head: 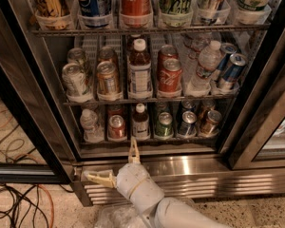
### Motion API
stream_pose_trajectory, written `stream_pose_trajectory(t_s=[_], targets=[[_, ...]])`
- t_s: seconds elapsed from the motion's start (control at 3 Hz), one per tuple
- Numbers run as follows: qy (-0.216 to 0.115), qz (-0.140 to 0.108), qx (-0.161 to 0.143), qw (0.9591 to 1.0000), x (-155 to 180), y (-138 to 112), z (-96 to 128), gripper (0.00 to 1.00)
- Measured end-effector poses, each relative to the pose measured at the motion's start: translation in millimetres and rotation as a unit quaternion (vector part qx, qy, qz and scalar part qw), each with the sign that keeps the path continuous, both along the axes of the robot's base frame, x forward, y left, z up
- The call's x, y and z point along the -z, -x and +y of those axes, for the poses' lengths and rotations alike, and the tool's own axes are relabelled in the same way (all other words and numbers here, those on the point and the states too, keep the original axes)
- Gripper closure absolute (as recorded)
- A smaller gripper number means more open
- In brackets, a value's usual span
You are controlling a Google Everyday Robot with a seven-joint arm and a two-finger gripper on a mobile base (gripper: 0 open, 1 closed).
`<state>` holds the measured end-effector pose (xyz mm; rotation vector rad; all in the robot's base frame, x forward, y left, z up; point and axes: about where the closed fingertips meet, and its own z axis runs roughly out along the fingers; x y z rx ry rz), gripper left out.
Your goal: Pick water bottle from bottom shelf of fridge
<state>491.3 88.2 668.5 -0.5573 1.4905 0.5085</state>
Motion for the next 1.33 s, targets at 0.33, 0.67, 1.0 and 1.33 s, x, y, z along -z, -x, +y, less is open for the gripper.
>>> stream_pose_trajectory(t_s=[0.33, 0.67, 1.0, 1.33], targets=[[0.0, 0.0, 0.0, 1.0, 0.0, 0.0, 0.0, 0.0], [0.008, 0.0, -0.006, 0.9999, 7.0, -2.4, 7.9, 0.0], [0.011, -0.004, -0.009, 0.9999, 21.9, -10.3, 23.3, 0.0], [0.006, -0.008, -0.006, 0.9999, 37.9, -17.2, 32.7, 0.0]])
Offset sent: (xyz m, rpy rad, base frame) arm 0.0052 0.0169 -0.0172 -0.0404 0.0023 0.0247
